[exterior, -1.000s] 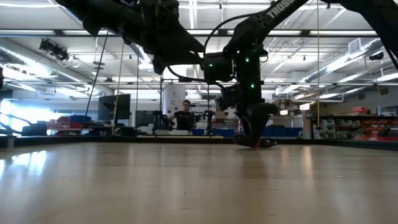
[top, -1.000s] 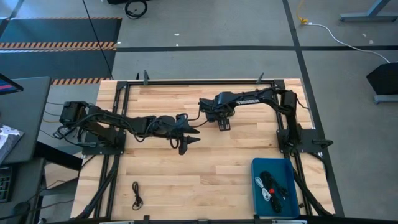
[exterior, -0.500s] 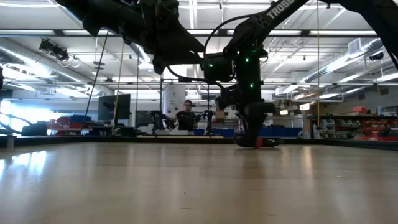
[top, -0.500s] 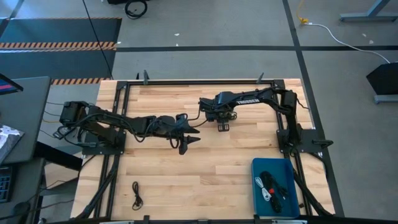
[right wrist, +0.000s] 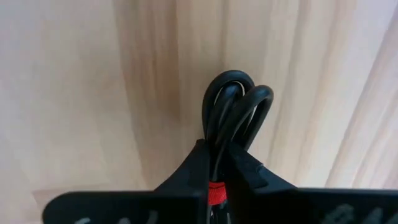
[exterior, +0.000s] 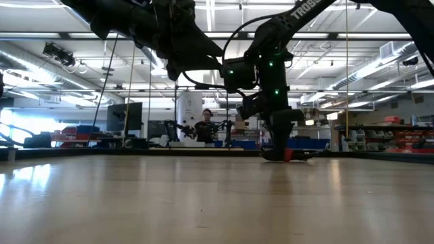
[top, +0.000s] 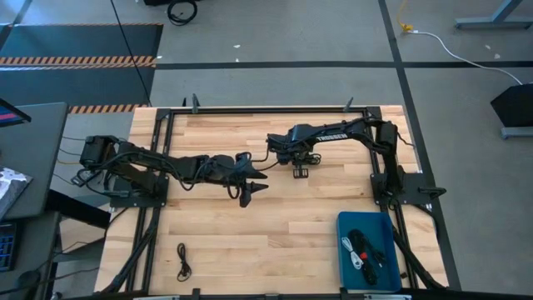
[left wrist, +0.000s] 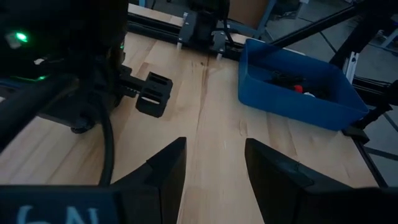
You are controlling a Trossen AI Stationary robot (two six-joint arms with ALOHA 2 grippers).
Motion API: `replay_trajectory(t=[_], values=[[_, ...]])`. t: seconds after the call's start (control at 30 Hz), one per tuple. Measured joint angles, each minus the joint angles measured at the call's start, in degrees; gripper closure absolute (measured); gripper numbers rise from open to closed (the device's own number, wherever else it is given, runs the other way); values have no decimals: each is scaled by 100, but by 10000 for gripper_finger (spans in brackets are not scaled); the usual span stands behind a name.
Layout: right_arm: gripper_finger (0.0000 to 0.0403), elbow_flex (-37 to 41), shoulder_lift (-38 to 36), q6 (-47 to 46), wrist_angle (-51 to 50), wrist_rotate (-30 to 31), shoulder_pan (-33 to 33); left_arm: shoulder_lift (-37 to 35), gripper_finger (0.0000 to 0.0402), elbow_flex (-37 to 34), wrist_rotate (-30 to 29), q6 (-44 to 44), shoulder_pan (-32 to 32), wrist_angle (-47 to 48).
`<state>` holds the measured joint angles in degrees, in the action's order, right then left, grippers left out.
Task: Pick and place USB-C Cables
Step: Put the black USB cable into the blue bin
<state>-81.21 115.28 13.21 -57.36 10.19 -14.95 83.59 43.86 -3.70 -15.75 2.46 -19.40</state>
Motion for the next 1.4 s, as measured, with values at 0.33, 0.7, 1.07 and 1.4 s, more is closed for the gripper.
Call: replay_trajectory(t=[0.33, 0.7, 1.07, 1.4], values=[[377, -79, 0, -44, -242, 1, 407, 0, 230, 2, -9, 0, 0, 2], [377, -972, -9, -362, -1355, 23, 865, -2, 230, 7, -4, 6, 0, -4], [377, -1303, -827, -959, -1823, -157, 1295, -19, 230, 37, 12, 294, 2, -270], [377, -1303, -1341, -1483, -2204, -342, 1622, -572, 230, 17, -8, 883, 310, -284]])
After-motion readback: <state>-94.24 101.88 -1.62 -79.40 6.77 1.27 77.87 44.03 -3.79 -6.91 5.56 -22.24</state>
